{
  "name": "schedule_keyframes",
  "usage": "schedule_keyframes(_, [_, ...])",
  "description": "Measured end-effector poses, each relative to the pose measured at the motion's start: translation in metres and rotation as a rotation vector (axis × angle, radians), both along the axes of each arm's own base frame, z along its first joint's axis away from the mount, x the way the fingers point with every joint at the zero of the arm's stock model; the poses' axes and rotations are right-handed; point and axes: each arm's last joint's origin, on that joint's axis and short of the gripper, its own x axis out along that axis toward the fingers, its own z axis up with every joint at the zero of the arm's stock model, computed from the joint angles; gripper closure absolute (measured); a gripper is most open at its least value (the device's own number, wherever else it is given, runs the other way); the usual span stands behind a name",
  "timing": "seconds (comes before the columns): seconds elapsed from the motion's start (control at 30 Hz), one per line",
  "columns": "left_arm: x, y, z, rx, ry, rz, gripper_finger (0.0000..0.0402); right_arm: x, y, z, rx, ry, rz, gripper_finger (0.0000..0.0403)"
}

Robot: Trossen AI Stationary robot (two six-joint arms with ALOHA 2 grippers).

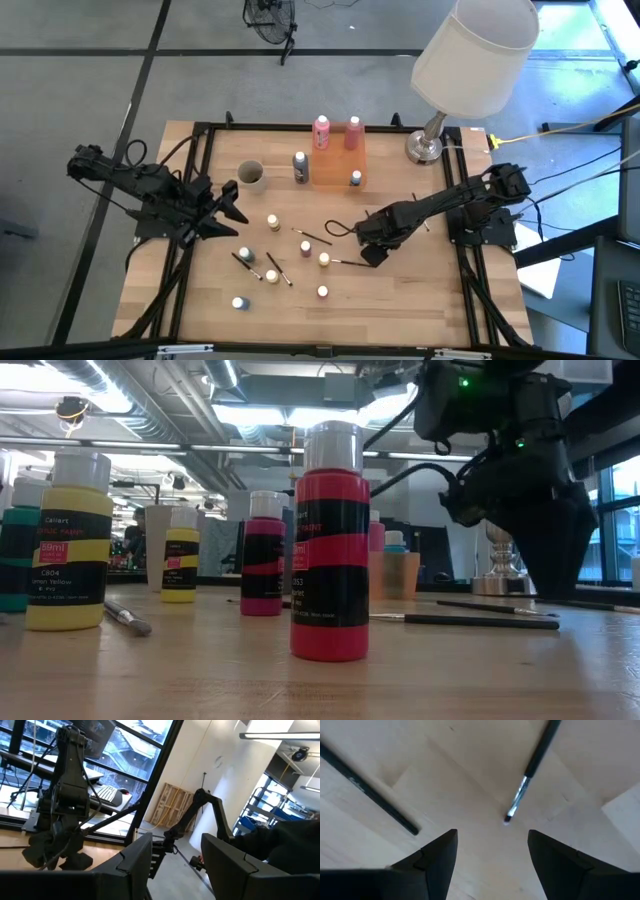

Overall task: Pick & Place Paint Supplies
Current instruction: Put the silver paint brush into the white cup

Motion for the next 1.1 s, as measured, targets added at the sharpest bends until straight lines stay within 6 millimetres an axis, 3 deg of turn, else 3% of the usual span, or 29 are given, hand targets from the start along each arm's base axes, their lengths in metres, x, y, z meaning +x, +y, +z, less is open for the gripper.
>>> schedule_keyframes(1.1, [-0.0003,-0.0013,-0.0014,-0.041,0.033,-0.054,0.0235,-0.002,-0.0045,-0.0049,-0.016,0.003,-0.035,0.0166])
